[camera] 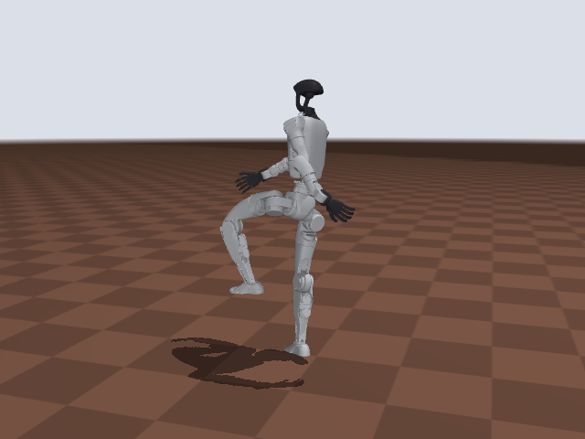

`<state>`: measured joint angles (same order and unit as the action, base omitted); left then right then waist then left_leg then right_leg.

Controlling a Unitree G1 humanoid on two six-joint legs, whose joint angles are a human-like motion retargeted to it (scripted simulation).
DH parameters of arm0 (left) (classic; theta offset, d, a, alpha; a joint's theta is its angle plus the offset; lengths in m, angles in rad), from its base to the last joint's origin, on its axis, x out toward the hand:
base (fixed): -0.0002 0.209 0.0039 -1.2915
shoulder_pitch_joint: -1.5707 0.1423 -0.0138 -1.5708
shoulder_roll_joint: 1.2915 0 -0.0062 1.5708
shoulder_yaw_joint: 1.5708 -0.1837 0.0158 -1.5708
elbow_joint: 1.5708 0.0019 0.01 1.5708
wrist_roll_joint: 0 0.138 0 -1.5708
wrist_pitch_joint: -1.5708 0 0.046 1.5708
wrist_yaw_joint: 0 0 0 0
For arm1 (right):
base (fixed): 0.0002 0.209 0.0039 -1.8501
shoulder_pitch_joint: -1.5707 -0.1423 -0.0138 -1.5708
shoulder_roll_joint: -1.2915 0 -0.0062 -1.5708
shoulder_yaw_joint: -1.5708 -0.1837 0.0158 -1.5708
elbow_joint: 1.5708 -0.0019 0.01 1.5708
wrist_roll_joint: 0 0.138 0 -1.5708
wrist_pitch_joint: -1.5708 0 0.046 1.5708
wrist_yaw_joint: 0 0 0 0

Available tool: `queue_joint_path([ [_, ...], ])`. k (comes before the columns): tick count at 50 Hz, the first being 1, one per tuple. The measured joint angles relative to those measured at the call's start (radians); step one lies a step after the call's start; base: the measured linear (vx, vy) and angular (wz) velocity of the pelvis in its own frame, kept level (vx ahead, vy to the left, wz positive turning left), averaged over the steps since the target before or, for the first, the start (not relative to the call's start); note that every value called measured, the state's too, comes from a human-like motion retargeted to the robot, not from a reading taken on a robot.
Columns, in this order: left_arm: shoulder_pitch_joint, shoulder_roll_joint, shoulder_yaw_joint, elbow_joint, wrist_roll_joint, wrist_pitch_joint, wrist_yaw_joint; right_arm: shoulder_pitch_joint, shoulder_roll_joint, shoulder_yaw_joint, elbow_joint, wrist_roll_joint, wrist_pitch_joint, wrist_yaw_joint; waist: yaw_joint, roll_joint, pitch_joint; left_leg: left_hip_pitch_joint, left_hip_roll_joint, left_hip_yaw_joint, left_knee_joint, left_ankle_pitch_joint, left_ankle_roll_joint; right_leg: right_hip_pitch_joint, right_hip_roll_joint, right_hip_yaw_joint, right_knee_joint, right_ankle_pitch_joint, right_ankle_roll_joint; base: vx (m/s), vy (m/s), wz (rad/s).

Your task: In place motions

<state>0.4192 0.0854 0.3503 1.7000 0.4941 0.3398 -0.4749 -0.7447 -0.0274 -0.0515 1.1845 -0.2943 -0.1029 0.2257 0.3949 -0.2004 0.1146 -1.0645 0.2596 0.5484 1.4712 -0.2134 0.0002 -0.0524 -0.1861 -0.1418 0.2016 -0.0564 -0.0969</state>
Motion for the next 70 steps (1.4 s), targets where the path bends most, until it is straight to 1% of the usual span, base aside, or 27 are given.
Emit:
queue_joint_path([
  [2, -0.025, 0.005, 0.003, 0.0, -0.003, -0.012, 0.0, 0.012, -0.004, 0.01, -0.006, -0.01, -0.01, -0.016, 0.008, -0.004, -0.001, 0.019, -0.006, 0.015, -0.03, -0.008, -0.015, -0.004, -0.004, -0.006, 0.009, -0.004, -0.003, 0.08, -0.04, 0.2],
  [5, -0.076, 0.007, 0.022, -0.006, -0.041, -0.032, 0.013, 0.04, 0.002, 0.02, -0.006, -0.027, -0.023, -0.026, 0.001, 0.01, -0.012, 0.078, -0.015, -0.003, -0.084, 0.026, -0.052, 0.002, 0.013, -0.026, 0.004, -0.013, -0.002, 0.01, -0.08, 0.29],
  [10, -0.111, 0.014, 0.048, -0.044, -0.121, -0.044, 0.038, 0.14, 0.038, 0.029, 0.047, -0.062, -0.027, -0.026, -0.07, 0.042, -0.111, 0.219, -0.037, -0.077, -0.211, 0.152, -0.087, 0.019, 0.052, -0.085, -0.059, -0.008, 0.018, 0.11, -0.03, 0.56],
  [13, -0.121, 0.02, 0.051, -0.075, -0.135, -0.039, 0.039, 0.214, 0.054, 0.056, 0.09, -0.071, -0.026, -0.019, -0.128, 0.069, -0.173, 0.334, -0.084, -0.126, -0.345, 0.214, -0.118, 0.024, 0.069, -0.119, -0.089, -0.004, 0.033, 0.16, 0.08, 0.56],
  [18, -0.147, 0.033, 0.042, -0.115, -0.164, -0.047, 0.081, 0.325, 0.056, 0.099, 0.138, -0.117, -0.015, -0.022, -0.212, 0.113, -0.225, 0.573, -0.168, -0.189, -0.638, 0.286, -0.141, 0.045, 0.086, -0.169, -0.113, -0.009, 0.061, 0.09, 0.1, 0.49],
  [23, -0.172, 0.043, 0.032, -0.128, -0.196, -0.056, 0.107, 0.446, 0.049, 0.132, 0.157, -0.166, -0.024, -0.042, -0.272, 0.144, -0.272, 0.784, -0.209, -0.217, -0.934, 0.306, -0.176, 0.051, 0.109, -0.193, -0.128, -0.012, 0.084, 0.04, 0.15, 0.25],
  [25, -0.188, 0.049, 0.029, -0.128, -0.203, -0.055, 0.109, 0.494, 0.04, 0.138, 0.164, -0.185, -0.025, -0.048, -0.301, 0.17, -0.279, 0.859, -0.21, -0.243, -1.041, 0.293, -0.184, 0.06, 0.133, -0.211, -0.132, -0.015, 0.088, -0.02, 0.21, 0.29],
  [26, -0.194, 0.05, 0.026, -0.13, -0.208, -0.057, 0.113, 0.514, 0.035, 0.139, 0.17, -0.192, -0.025, -0.047, -0.315, 0.182, -0.28, 0.894, -0.212, -0.265, -1.1, 0.261, -0.202, 0.062, 0.146, -0.219, -0.133, -0.016, 0.09, -0.06, 0.23, 0.32],
  [28, -0.207, 0.053, 0.021, -0.132, -0.217, -0.061, 0.122, 0.55, 0.022, 0.137, 0.185, -0.209, -0.024, -0.047, -0.344, 0.202, -0.276, 0.965, -0.21, -0.283, -1.211, 0.162, -0.213, 0.07, 0.17, -0.236, -0.132, -0.019, 0.094, -0.09, 0.16, 0.3],
  [31, -0.223, 0.052, 0.005, -0.121, -0.231, -0.07, 0.138, 0.605, -0.008, 0.129, 0.213, -0.241, -0.023, -0.053, -0.382, 0.215, -0.27, 1.039, -0.214, -0.274, -1.336, 0.003, -0.169, 0.086, 0.182, -0.252, -0.133, -0.019, 0.106, -0.09, 0.21, 0.23],
  [33, -0.245, 0.048, -0.011, -0.093, -0.249, -0.074, 0.154, 0.643, -0.036, 0.115, 0.237, -0.27, -0.026, -0.064, -0.408, 0.216, -0.27, 1.06, -0.221, -0.258, -1.384, -0.072, -0.134, 0.091, 0.173, -0.261, -0.131, -0.019, 0.116, -0.12, 0.27, 0.26],
  [35, -0.279, 0.043, -0.034, -0.055, -0.271, -0.079, 0.178, 0.684, -0.066, 0.091, 0.259, -0.297, -0.013, -0.076, -0.433, 0.214, -0.276, 1.061, -0.235, -0.257, -1.415, -0.128, -0.104, 0.083, 0.16, -0.27, -0.125, -0.02, 0.127, -0.17, 0.24, 0.27],
  [37, -0.32, 0.037, -0.077, -0.019, -0.306, -0.1, 0.223, 0.733, -0.092, 0.059, 0.27, -0.303, 0.009, -0.082, -0.445, 0.214, -0.275, 1.063, -0.244, -0.261, -1.432, -0.167, -0.096, 0.076, 0.151, -0.279, -0.111, -0.022, 0.133, -0.2, 0.29, 0.22],
  [40, -0.384, 0.023, -0.168, 0.0, -0.339, -0.129, 0.301, 0.813, -0.124, 0.004, 0.281, -0.296, 0.031, -0.081, -0.457, 0.211, -0.253, 1.073, -0.257, -0.285, -1.438, -0.207, -0.1, 0.075, 0.138, -0.284, -0.075, -0.015, 0.132, -0.2, 0.28, 0.1],
  [42, -0.432, 0.013, -0.238, 0.0, -0.332, -0.139, 0.321, 0.861, -0.14, -0.035, 0.297, -0.295, 0.035, -0.084, -0.465, 0.209, -0.228, 1.087, -0.259, -0.296, -1.434, -0.222, -0.11, 0.07, 0.129, -0.283, -0.029, 0.02, 0.128, -0.21, 0.24, -0.01],
  [43, -0.459, 0.006, -0.27, 0.0, -0.328, -0.144, 0.327, 0.883, -0.147, -0.056, 0.308, -0.299, 0.035, -0.094, -0.469, 0.211, -0.214, 1.094, -0.258, -0.301, -1.43, -0.227, -0.116, 0.063, 0.125, -0.282, 0.003, 0.054, 0.127, -0.19, 0.16, -0.01],
  [45, -0.518, -0.009, -0.325, -0.018, -0.33, -0.151, 0.333, 0.917, -0.161, -0.087, 0.334, -0.305, 0.036, -0.125, -0.485, 0.228, -0.182, 1.104, -0.241, -0.309, -1.422, -0.238, -0.131, 0.019, 0.116, -0.276, 0.113, 0.177, 0.134, -0.26, 0.2, -0.01],
  [47, -0.588, -0.023, -0.338, -0.046, -0.337, -0.161, 0.336, 0.942, -0.178, -0.104, 0.348, -0.317, 0.039, -0.147, -0.507, 0.265, -0.156, 1.096, -0.201, -0.307, -1.414, -0.255, -0.158, -0.113, 0.104, -0.216, 0.316, 0.359, 0.163, -0.37, 0.28, -0.29],
  [48, -0.622, -0.029, -0.334, -0.065, -0.34, -0.167, 0.338, 0.956, -0.187, -0.112, 0.347, -0.332, 0.038, -0.15, -0.514, 0.279, -0.148, 1.088, -0.185, -0.297, -1.412, -0.266, -0.172, -0.188, 0.105, -0.175, 0.411, 0.457, 0.157, -0.33, 0.29, -0.65],
  [50, -0.701, -0.03, -0.331, -0.1, -0.359, -0.179, 0.335, 0.975, -0.212, -0.131, 0.347, -0.376, 0.022, -0.133, -0.543, 0.301, -0.129, 1.072, -0.171, -0.268, -1.404, -0.291, -0.173, -0.346, 0.064, -0.15, 0.643, 0.521, 0.123, -0.3, 0.33, -0.64],
  [53, -0.822, -0.011, -0.277, -0.154, -0.36, -0.163, 0.36, 0.982, -0.25, -0.149, 0.373, -0.423, 0.044, -0.085, -0.671, 0.348, -0.096, 1.037, -0.14, -0.253, -1.393, -0.309, -0.139, -0.572, -0.055, -0.219, 0.976, 0.318, 0.012, -0.32, 0.27, 0.18],
  [55, -0.9, -0.007, -0.231, -0.19, -0.361, -0.163, 0.391, 0.984, -0.267, -0.163, 0.399, -0.422, 0.073, -0.085, -0.755, 0.382, -0.058, 1.016, -0.097, -0.234, -1.378, -0.306, -0.117, -0.703, -0.091, -0.241, 1.124, 0.257, -0.04, -0.27, 0.16, 0.58],
  [57, -0.978, -0.006, -0.212, -0.233, -0.378, -0.183, 0.403, 0.986, -0.283, -0.181, 0.431, -0.402, 0.086, -0.089, -0.825, 0.405, -0.019, 0.994, -0.058, -0.23, -1.357, -0.296, -0.095, -0.818, -0.098, -0.247, 1.21, 0.25, -0.037, -0.17, 0.14, 0.69],
  [59, -1.038, -0.007, -0.215, -0.284, -0.395, -0.202, 0.402, 1.001, -0.291, -0.199, 0.46, -0.378, 0.098, -0.096, -0.868, 0.422, 0.002, 0.975, -0.023, -0.227, -1.345, -0.278, -0.07, -0.923, -0.062, -0.246, 1.25, 0.251, -0.022, -0.08, 0.02, 0.54],
  [63, -1.097, -0.02, -0.235, -0.347, -0.368, -0.245, 0.407, 1.035, -0.3, -0.236, 0.502, -0.336, 0.121, -0.121, -0.883, 0.445, -0.022, 0.942, 0.015, -0.214, -1.324, -0.256, -0.047, -1.038, -0.045, -0.304, 1.251, 0.244, -0.037, 0.07, -0.01, 0.03],
  [66, -1.104, -0.023, -0.273, -0.335, -0.371, -0.25, 0.431, 1.036, -0.288, -0.26, 0.488, -0.317, 0.132, -0.127, -0.864, 0.444, -0.031, 0.951, 0.015, -0.212, -1.314, -0.252, -0.054, -1.009, -0.02, -0.305, 1.199, 0.272, -0.011, 0.04, -0.06, -0.31],
  [70, -1.07, -0.019, -0.285, -0.309, -0.352, -0.224, 0.386, 1.004, -0.261, -0.248, 0.419, -0.317, 0.092, -0.102, -0.848, 0.434, -0.032, 0.983, 0.006, -0.187, -1.323, -0.255, -0.082, -0.866, 0.021, -0.281, 1.085, 0.285, 0.021, -0.03, -0.01, -0.42],
])
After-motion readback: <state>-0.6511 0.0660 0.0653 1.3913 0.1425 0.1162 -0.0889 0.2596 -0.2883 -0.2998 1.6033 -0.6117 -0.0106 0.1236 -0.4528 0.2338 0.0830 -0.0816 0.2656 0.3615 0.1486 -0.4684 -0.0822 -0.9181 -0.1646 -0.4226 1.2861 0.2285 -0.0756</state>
